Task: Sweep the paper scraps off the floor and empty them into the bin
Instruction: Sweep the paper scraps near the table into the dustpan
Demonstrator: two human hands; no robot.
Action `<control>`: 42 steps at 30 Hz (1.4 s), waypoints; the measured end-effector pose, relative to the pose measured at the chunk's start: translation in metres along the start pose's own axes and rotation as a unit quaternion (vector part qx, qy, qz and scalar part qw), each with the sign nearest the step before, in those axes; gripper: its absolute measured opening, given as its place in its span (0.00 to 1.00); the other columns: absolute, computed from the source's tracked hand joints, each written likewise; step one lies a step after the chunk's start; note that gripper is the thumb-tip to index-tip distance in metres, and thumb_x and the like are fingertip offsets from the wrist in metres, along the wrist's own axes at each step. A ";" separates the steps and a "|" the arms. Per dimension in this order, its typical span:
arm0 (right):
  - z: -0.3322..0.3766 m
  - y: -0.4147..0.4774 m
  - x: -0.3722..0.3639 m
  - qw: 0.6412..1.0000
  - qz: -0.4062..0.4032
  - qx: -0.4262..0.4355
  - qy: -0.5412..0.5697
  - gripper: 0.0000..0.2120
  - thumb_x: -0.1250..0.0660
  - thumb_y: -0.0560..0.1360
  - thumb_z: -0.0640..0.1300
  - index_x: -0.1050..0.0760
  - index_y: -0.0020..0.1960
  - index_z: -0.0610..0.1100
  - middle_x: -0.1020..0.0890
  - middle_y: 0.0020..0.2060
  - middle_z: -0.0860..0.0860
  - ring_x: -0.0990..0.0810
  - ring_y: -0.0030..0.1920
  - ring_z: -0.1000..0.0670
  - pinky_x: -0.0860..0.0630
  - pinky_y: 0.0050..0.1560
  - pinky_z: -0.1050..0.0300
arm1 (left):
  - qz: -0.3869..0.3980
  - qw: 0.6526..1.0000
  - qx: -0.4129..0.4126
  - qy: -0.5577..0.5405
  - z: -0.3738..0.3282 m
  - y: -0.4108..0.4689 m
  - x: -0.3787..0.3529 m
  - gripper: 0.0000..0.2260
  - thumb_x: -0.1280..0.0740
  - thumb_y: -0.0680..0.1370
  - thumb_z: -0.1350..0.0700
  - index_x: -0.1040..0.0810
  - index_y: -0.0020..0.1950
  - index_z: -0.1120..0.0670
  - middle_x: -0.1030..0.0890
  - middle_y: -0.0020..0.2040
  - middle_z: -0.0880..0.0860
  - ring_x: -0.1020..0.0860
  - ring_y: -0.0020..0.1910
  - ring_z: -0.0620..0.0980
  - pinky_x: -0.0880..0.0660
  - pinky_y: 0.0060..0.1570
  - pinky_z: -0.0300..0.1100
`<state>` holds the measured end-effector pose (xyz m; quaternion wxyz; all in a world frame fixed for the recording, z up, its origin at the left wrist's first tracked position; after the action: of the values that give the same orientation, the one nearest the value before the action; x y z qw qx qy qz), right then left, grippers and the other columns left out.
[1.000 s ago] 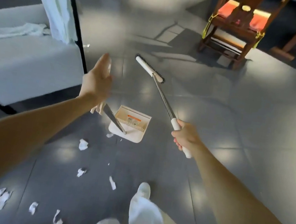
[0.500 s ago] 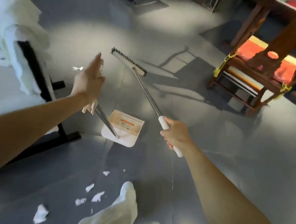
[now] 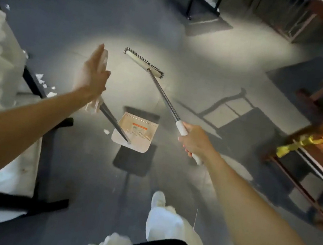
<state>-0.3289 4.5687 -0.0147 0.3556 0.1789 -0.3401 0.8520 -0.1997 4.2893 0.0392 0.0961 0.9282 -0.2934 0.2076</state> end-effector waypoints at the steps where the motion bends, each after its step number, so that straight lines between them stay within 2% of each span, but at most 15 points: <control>1: 0.017 0.035 0.010 1.000 0.006 0.009 -0.013 0.17 0.39 0.73 0.34 0.24 0.60 0.44 0.26 0.33 0.46 0.30 0.29 0.46 0.31 0.28 0.56 | -0.008 1.000 0.000 0.021 -0.006 0.031 -0.004 0.30 0.39 0.80 0.63 0.43 0.78 0.43 0.33 0.74 0.51 0.19 0.45 0.53 0.25 0.26 0.32; 2: 0.036 0.070 0.018 0.999 0.012 0.018 -0.025 0.16 0.39 0.73 0.35 0.23 0.59 0.42 0.26 0.32 0.46 0.30 0.28 0.47 0.31 0.27 0.57 | -0.021 0.999 0.008 0.037 -0.012 0.058 -0.007 0.29 0.39 0.81 0.62 0.44 0.78 0.43 0.32 0.74 0.50 0.20 0.41 0.51 0.22 0.30 0.35; 5: 0.097 0.172 0.030 0.999 0.024 0.021 0.013 0.13 0.38 0.74 0.35 0.22 0.57 0.43 0.28 0.28 0.49 0.34 0.22 0.52 0.36 0.21 0.63 | -0.045 0.998 0.013 0.053 -0.017 0.138 -0.007 0.28 0.39 0.82 0.59 0.46 0.78 0.43 0.37 0.76 0.49 0.19 0.49 0.51 0.18 0.44 0.46; 8: 0.155 0.280 0.027 0.998 0.046 0.006 0.041 0.17 0.38 0.72 0.33 0.22 0.58 0.44 0.28 0.23 0.50 0.35 0.18 0.54 0.36 0.21 0.63 | -0.075 0.996 0.016 0.040 -0.011 0.229 -0.005 0.27 0.40 0.82 0.59 0.45 0.78 0.42 0.38 0.77 0.48 0.19 0.52 0.50 0.19 0.42 0.42; 13: 0.249 0.463 0.008 0.994 0.097 0.010 0.056 0.26 0.35 0.72 0.33 0.26 0.65 0.54 0.26 0.23 0.49 0.33 0.18 0.53 0.35 0.21 0.64 | -0.122 0.990 0.040 0.049 0.017 0.409 -0.004 0.28 0.39 0.82 0.59 0.45 0.78 0.40 0.34 0.75 0.50 0.23 0.44 0.50 0.23 0.34 0.34; 18: 0.360 0.610 0.002 0.990 0.127 0.011 0.058 0.17 0.34 0.73 0.34 0.25 0.51 0.56 0.27 0.25 0.48 0.33 0.18 0.54 0.35 0.21 0.65 | -0.130 0.986 0.029 0.097 0.017 0.583 0.001 0.28 0.38 0.82 0.59 0.45 0.78 0.43 0.36 0.76 0.49 0.25 0.53 0.45 0.26 0.32 0.26; 20: 0.407 0.661 0.002 0.989 0.135 0.026 0.056 0.16 0.34 0.73 0.33 0.25 0.52 0.53 0.28 0.26 0.47 0.33 0.20 0.53 0.36 0.20 0.65 | -0.130 0.986 0.005 0.104 0.017 0.649 0.004 0.29 0.38 0.81 0.59 0.44 0.79 0.44 0.37 0.76 0.48 0.29 0.63 0.47 0.22 0.45 0.30; 22: 0.451 0.720 -0.001 0.988 0.140 0.028 0.054 0.17 0.35 0.74 0.32 0.24 0.53 0.52 0.29 0.27 0.46 0.35 0.22 0.52 0.36 0.20 0.65 | -0.126 0.985 0.010 0.121 0.022 0.720 0.011 0.29 0.37 0.81 0.59 0.44 0.78 0.44 0.36 0.76 0.48 0.30 0.69 0.55 0.25 0.62 0.52; 23: 0.473 0.753 -0.005 0.988 0.144 0.033 0.050 0.17 0.36 0.74 0.31 0.24 0.55 0.51 0.30 0.27 0.46 0.35 0.23 0.51 0.37 0.20 0.66 | -0.128 0.983 0.020 0.128 0.028 0.756 0.015 0.29 0.37 0.80 0.58 0.44 0.78 0.43 0.36 0.76 0.48 0.30 0.69 0.58 0.28 0.64 0.57; 28: 0.589 0.933 -0.032 0.986 0.150 0.069 0.031 0.16 0.36 0.74 0.32 0.24 0.60 0.43 0.31 0.27 0.47 0.36 0.23 0.50 0.37 0.19 0.64 | -0.180 0.973 0.043 0.137 0.065 0.946 0.027 0.29 0.38 0.79 0.58 0.43 0.78 0.42 0.33 0.74 0.49 0.29 0.67 0.59 0.35 0.69 0.51; 32: 0.687 1.062 -0.044 0.984 0.162 0.079 0.012 0.17 0.35 0.74 0.34 0.24 0.60 0.48 0.29 0.27 0.47 0.34 0.21 0.51 0.36 0.18 0.65 | -0.181 0.972 0.069 0.136 0.078 1.094 0.044 0.29 0.38 0.80 0.58 0.43 0.77 0.41 0.33 0.74 0.47 0.29 0.67 0.56 0.35 0.68 0.45; 36: 0.795 1.174 -0.060 0.983 0.159 0.095 -0.012 0.08 0.34 0.74 0.34 0.24 0.49 0.46 0.28 0.27 0.46 0.33 0.19 0.50 0.34 0.18 0.63 | -0.199 0.970 0.077 0.117 0.087 1.226 0.071 0.29 0.38 0.79 0.59 0.42 0.77 0.40 0.30 0.72 0.48 0.27 0.65 0.55 0.33 0.66 0.42; 39: 0.868 1.268 -0.081 0.981 0.169 0.096 -0.017 0.08 0.35 0.74 0.34 0.24 0.51 0.43 0.27 0.28 0.46 0.33 0.17 0.53 0.34 0.19 0.64 | -0.228 0.965 0.066 0.110 0.107 1.331 0.093 0.29 0.37 0.79 0.60 0.41 0.77 0.42 0.29 0.72 0.48 0.28 0.65 0.53 0.36 0.61 0.30; 40: 0.891 1.299 -0.090 0.981 0.169 0.097 -0.018 0.10 0.35 0.75 0.33 0.24 0.54 0.44 0.27 0.28 0.47 0.33 0.16 0.54 0.34 0.19 0.65 | -0.235 0.965 0.067 0.099 0.118 1.370 0.100 0.29 0.37 0.79 0.60 0.40 0.77 0.42 0.28 0.71 0.49 0.27 0.65 0.54 0.35 0.62 0.30; 42: 0.937 1.365 -0.110 0.980 0.175 0.093 -0.014 0.15 0.34 0.75 0.33 0.24 0.59 0.47 0.27 0.28 0.47 0.32 0.18 0.54 0.33 0.19 0.64 | -0.246 0.964 0.080 0.059 0.139 1.453 0.112 0.29 0.37 0.79 0.60 0.40 0.75 0.38 0.25 0.68 0.52 0.24 0.61 0.59 0.26 0.61 0.45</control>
<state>-1.1878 3.1493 -0.0314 0.1780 0.1612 -0.2900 0.9264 -0.9197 3.0149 0.0465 0.0866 0.9624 -0.0325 0.2553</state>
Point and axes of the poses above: each hand's wrist, its own y-axis towards the middle knuckle, its own x-axis out of the back of the hand, z = x × y, the point moved 2 cm from there along y, towards the middle knuckle
